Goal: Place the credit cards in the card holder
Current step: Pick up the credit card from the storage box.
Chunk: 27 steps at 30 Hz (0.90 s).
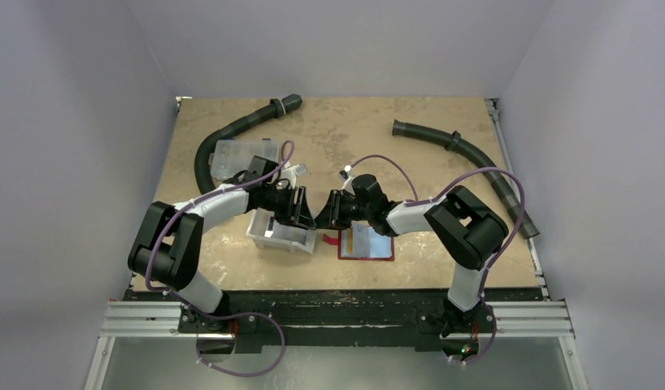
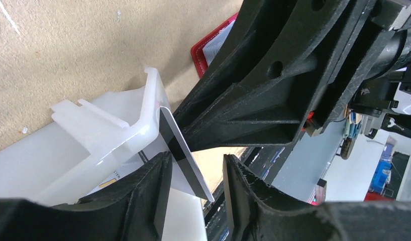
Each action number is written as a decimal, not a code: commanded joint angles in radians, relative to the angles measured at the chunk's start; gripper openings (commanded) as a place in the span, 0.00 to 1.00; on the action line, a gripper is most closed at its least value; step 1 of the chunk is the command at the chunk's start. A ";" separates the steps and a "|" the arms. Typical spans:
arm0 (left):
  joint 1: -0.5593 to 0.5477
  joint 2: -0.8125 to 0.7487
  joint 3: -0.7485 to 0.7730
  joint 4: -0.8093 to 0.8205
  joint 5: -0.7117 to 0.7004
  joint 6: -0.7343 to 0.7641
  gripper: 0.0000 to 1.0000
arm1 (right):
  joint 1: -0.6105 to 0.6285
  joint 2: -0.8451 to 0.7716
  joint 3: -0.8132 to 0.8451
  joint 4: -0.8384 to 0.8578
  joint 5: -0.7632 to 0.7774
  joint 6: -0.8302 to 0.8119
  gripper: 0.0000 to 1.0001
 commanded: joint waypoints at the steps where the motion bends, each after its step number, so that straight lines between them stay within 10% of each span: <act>1: -0.009 -0.030 -0.005 0.023 0.005 -0.001 0.42 | 0.007 0.013 0.019 0.022 0.019 -0.001 0.25; 13: -0.009 -0.042 0.036 -0.049 -0.036 0.024 0.12 | 0.007 0.024 0.021 0.025 0.011 -0.001 0.24; 27: -0.006 -0.105 0.107 -0.200 -0.130 0.062 0.00 | 0.008 0.029 0.027 0.013 0.009 -0.014 0.23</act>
